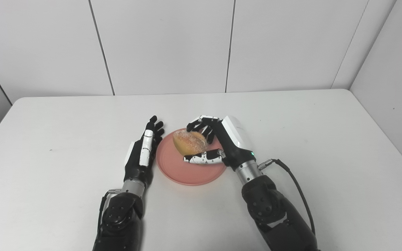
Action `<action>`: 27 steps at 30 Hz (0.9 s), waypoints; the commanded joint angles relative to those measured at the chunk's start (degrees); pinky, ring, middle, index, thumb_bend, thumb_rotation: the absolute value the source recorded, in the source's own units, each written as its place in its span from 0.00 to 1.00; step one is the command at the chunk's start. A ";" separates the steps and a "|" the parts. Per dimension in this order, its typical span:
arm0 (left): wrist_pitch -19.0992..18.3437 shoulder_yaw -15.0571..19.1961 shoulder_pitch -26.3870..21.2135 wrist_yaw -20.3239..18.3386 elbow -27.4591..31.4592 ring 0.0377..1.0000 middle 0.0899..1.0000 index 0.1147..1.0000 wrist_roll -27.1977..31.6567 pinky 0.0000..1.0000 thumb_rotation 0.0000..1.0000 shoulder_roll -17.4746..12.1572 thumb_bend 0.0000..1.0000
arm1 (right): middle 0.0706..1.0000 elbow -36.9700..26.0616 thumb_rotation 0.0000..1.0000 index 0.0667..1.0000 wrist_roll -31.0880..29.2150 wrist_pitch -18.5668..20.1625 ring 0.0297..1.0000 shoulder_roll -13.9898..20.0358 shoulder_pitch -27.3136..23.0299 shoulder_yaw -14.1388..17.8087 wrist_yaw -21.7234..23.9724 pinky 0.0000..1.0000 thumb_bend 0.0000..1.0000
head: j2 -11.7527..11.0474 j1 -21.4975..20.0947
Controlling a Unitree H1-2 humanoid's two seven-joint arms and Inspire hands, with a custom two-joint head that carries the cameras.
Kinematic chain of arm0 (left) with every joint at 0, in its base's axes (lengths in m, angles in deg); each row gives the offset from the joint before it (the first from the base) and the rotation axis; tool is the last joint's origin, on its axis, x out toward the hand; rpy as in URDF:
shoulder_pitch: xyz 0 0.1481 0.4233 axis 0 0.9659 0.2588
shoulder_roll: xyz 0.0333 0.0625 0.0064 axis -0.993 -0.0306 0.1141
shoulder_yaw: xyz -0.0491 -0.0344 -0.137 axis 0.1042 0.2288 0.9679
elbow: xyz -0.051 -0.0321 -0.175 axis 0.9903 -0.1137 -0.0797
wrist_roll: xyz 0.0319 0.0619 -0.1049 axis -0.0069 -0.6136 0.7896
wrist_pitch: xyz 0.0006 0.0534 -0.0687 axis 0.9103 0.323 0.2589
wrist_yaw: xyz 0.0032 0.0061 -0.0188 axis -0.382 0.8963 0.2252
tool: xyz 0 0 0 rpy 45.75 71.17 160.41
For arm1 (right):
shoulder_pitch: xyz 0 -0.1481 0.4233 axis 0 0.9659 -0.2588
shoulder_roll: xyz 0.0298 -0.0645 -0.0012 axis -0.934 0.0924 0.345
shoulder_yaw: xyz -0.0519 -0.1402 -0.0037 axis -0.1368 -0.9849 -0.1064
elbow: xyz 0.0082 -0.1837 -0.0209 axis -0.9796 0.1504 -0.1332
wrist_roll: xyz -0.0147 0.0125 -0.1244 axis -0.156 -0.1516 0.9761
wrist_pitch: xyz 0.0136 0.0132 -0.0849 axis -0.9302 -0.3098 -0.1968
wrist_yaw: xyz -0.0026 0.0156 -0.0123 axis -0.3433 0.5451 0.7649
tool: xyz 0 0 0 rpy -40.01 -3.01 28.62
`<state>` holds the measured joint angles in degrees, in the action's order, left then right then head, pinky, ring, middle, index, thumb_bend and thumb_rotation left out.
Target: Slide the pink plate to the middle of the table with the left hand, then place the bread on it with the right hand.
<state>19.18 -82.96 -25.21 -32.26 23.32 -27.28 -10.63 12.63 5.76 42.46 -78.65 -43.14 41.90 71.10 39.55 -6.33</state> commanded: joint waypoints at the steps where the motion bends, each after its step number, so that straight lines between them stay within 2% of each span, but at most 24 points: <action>1: 0.38 -0.47 -1.14 0.01 1.03 0.96 0.95 0.95 -0.59 0.97 1.00 0.61 0.60 | 0.44 0.17 0.00 0.46 1.95 -3.43 0.32 -0.09 -2.54 -0.82 -1.05 0.27 0.52 | 0.04 0.08; 6: 0.62 -0.60 -1.15 -0.01 1.21 0.96 0.95 0.95 -0.79 0.96 1.00 0.63 0.60 | 0.44 3.46 0.00 0.45 4.16 -4.98 0.33 0.90 -3.24 -1.80 -2.05 0.28 0.52 | 0.16 0.23; 8: 0.59 -0.41 -1.16 -0.23 1.33 0.96 0.95 0.95 -0.25 0.96 1.00 0.79 0.59 | 0.41 4.48 0.00 0.49 4.97 -5.45 0.37 1.27 -3.55 -1.85 -2.19 0.31 0.51 | 0.17 0.35; 13: 0.80 -0.34 -1.33 0.05 0.87 0.96 0.95 0.95 -0.41 0.97 1.00 0.75 0.59 | 0.42 6.33 0.00 0.49 5.95 -7.22 0.44 1.58 -4.20 -1.85 -3.53 0.36 0.52 | 0.16 0.38; 15: 0.66 -0.31 -1.31 0.16 0.99 0.96 0.95 0.95 -0.45 0.96 1.00 0.77 0.60 | 0.44 6.95 0.00 0.48 6.29 -8.23 0.49 1.72 -4.41 -1.94 -4.34 0.41 0.52 | 0.14 0.39; 17: 0.40 -0.27 -1.24 0.13 1.27 0.95 0.94 0.94 -0.33 0.96 1.00 0.79 0.60 | 0.45 7.10 0.00 0.48 6.56 -9.16 0.57 1.93 -4.51 -2.01 -4.81 0.49 0.52 | 0.20 0.28; 18: 0.23 -0.28 -1.21 0.14 1.44 0.95 0.94 0.94 -0.32 0.96 1.00 0.78 0.60 | 0.59 7.09 0.07 0.47 6.67 -9.59 0.63 2.01 -4.53 -2.00 -4.94 0.56 0.51 | 0.20 0.28; 19: 0.10 -0.25 -1.21 0.09 1.56 0.95 0.94 0.94 -0.21 0.96 1.00 0.78 0.60 | 0.67 6.86 0.11 0.47 7.10 -9.87 0.67 2.15 -4.51 -2.06 -5.18 0.59 0.50 | 0.22 0.12; 20: 0.04 -0.23 -1.21 0.04 1.62 0.96 0.95 0.94 -0.12 0.96 1.00 0.77 0.60 | 0.76 6.70 0.23 0.68 7.41 -10.04 0.73 2.24 -4.49 -2.10 -5.34 0.66 0.49 | 0.22 0.12; 21: 0.07 -0.17 -1.26 0.05 1.57 0.96 0.95 0.94 -0.02 0.96 1.00 0.80 0.60 | 0.77 6.27 0.24 0.70 7.86 -10.16 0.74 2.36 -4.44 -2.17 -5.63 0.66 0.49 | 0.18 0.09; 22: 0.11 -0.11 -1.33 0.02 1.44 0.95 0.94 0.94 0.07 0.95 1.00 0.81 0.60 | 0.82 5.96 0.41 0.78 8.07 -10.35 0.79 2.42 -4.40 -2.18 -5.82 0.71 0.50 | 0.13 0.11; 23: 0.14 -0.08 -1.38 0.01 1.36 0.95 0.94 0.94 0.11 0.95 1.00 0.81 0.59 | 0.85 5.79 0.49 0.81 8.18 -10.50 0.81 2.44 -4.37 -2.15 -5.93 0.73 0.51 | 0.13 0.11; 24: 0.19 -0.11 -1.45 0.05 1.19 0.95 0.94 0.94 0.01 0.95 1.00 0.79 0.59 | 0.86 5.27 0.53 0.82 7.88 -10.78 0.83 2.47 -4.23 -1.96 -5.82 0.74 0.51 | 0.13 0.03; 25: 0.23 -0.14 -1.50 0.08 1.08 0.95 0.94 0.94 -0.08 0.95 1.00 0.76 0.58 | 0.90 4.94 0.66 0.86 7.63 -10.99 0.86 2.46 -4.14 -1.78 -5.70 0.78 0.56 | 0.14 0.01; 27: 0.30 -0.17 -1.59 -0.04 0.84 0.95 0.94 0.94 -0.09 0.95 1.00 0.67 0.58 | 0.92 3.95 0.75 0.89 6.70 -11.26 0.89 2.47 -3.84 -1.35 -5.07 0.80 0.60 | 0.09 -0.08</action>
<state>19.14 -82.92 -25.22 -31.93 23.66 -27.37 -10.47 18.88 13.51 33.76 -76.20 -45.08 39.68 67.01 39.55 -6.42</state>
